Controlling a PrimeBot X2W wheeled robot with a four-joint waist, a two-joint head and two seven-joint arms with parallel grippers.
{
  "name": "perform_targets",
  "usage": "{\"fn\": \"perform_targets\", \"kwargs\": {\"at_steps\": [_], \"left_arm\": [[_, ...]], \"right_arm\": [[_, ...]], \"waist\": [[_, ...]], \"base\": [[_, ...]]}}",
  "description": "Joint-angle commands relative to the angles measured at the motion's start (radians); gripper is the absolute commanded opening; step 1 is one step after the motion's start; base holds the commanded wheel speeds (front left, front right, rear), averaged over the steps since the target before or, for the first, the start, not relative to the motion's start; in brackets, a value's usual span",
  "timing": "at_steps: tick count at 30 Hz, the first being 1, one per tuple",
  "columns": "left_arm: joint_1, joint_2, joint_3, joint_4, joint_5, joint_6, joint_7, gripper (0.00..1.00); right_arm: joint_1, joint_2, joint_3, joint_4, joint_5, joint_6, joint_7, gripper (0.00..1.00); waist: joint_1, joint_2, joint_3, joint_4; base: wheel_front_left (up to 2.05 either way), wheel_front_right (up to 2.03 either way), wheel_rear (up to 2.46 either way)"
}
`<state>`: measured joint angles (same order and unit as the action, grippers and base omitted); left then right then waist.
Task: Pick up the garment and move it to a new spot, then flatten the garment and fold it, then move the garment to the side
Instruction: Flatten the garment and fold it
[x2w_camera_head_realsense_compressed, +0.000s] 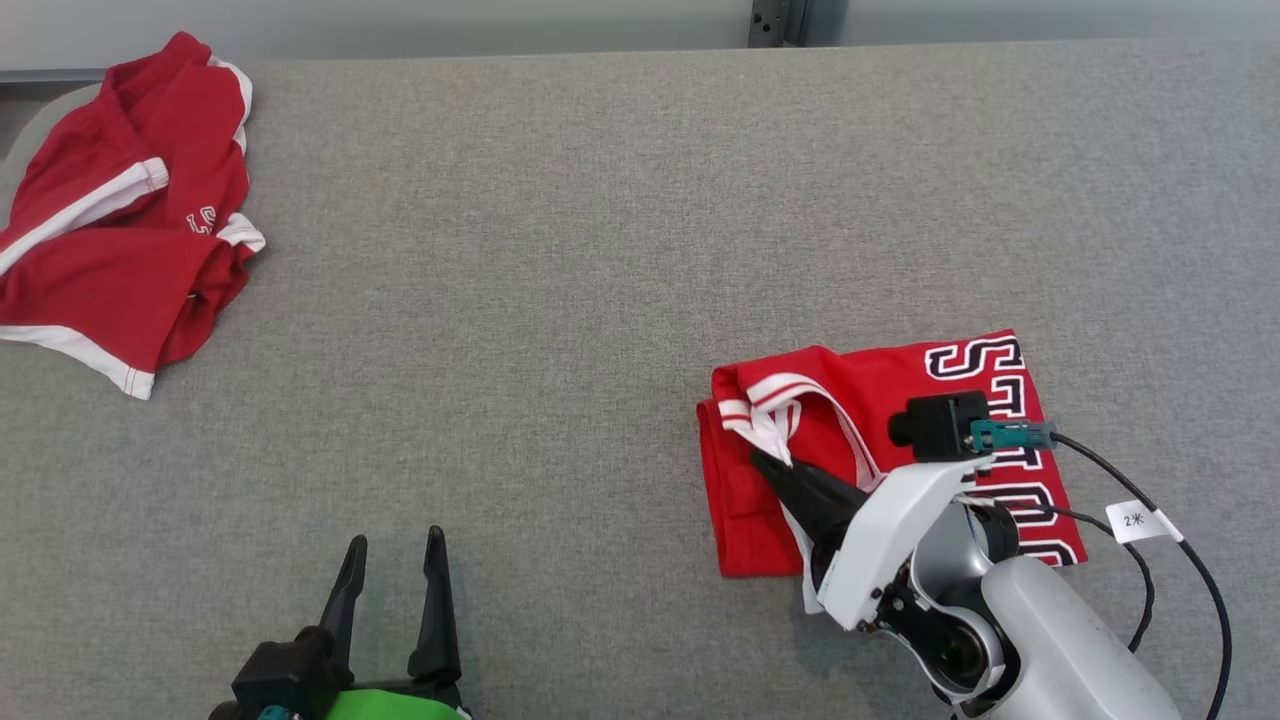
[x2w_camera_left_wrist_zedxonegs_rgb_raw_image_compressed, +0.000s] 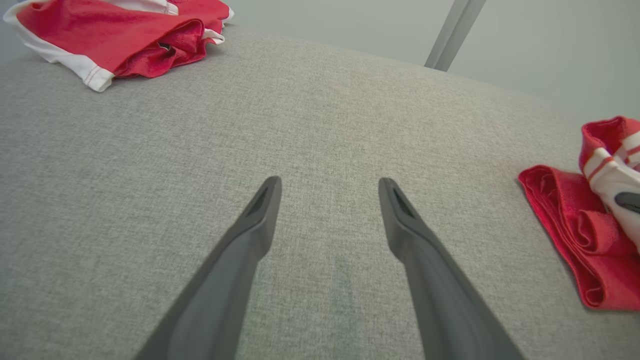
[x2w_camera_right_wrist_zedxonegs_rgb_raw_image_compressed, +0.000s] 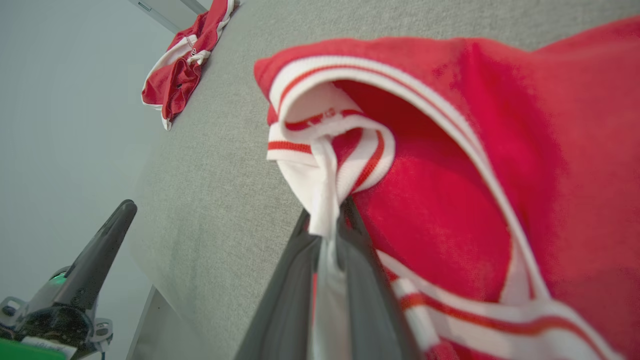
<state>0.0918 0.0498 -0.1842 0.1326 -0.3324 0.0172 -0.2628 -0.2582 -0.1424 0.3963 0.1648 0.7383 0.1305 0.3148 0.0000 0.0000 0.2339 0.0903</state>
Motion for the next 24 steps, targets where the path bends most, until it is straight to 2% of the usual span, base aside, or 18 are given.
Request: {"fn": "perform_targets", "kwargs": {"at_steps": [1,3,5,9,13,17,20,24], "left_arm": [[0.007,0.002,0.004,0.002,-0.001,0.0,-0.002,1.0],[0.013,0.002,0.008,0.006,-0.002,0.0,-0.003,1.0],[0.019,0.002,0.01,0.01,-0.002,-0.001,-0.003,1.0],[0.038,0.002,0.028,0.008,0.002,-0.002,-0.002,1.0],[0.053,0.002,0.046,0.002,0.017,-0.007,-0.002,1.0],[0.059,0.002,0.057,-0.004,0.023,-0.009,-0.002,1.0],[0.059,0.002,0.064,-0.015,0.028,-0.016,-0.003,1.0],[0.065,0.002,0.078,-0.027,0.043,-0.013,-0.001,1.0]], "right_arm": [[-0.02,0.005,0.001,-0.004,0.003,0.0,-0.033,1.0],[-0.015,0.011,0.004,-0.008,0.01,0.0,-0.074,1.0],[-0.016,-0.009,0.016,-0.042,0.0,0.0,-0.139,1.0],[0.03,-0.107,0.029,-0.106,-0.078,0.0,-0.303,1.0],[0.106,-0.2,-0.076,-0.092,-0.196,0.0,-0.484,1.0],[0.188,-0.25,-0.22,-0.025,-0.386,0.0,-0.573,1.0],[0.228,-0.209,-0.364,-0.06,-0.506,0.0,-0.58,1.0],[0.324,-0.117,-0.532,-0.15,-0.626,-0.001,-0.58,1.0]], "waist": [[0.0,0.0,-0.005,-0.007],[0.0,0.0,-0.015,-0.016],[0.0,0.0,-0.025,-0.026],[0.0,0.0,-0.049,-0.051],[0.0,0.0,-0.076,-0.07],[0.0,0.0,-0.102,-0.077],[0.0,0.0,-0.117,-0.079],[0.0,0.0,-0.14,-0.071]], "base": [[0.0,0.0,0.0],[0.0,0.0,0.0],[0.0,0.0,0.0],[0.0,0.0,0.0],[0.0,0.0,0.0],[0.0,0.0,0.0],[0.0,0.0,0.0],[0.0,0.0,0.0]]}}
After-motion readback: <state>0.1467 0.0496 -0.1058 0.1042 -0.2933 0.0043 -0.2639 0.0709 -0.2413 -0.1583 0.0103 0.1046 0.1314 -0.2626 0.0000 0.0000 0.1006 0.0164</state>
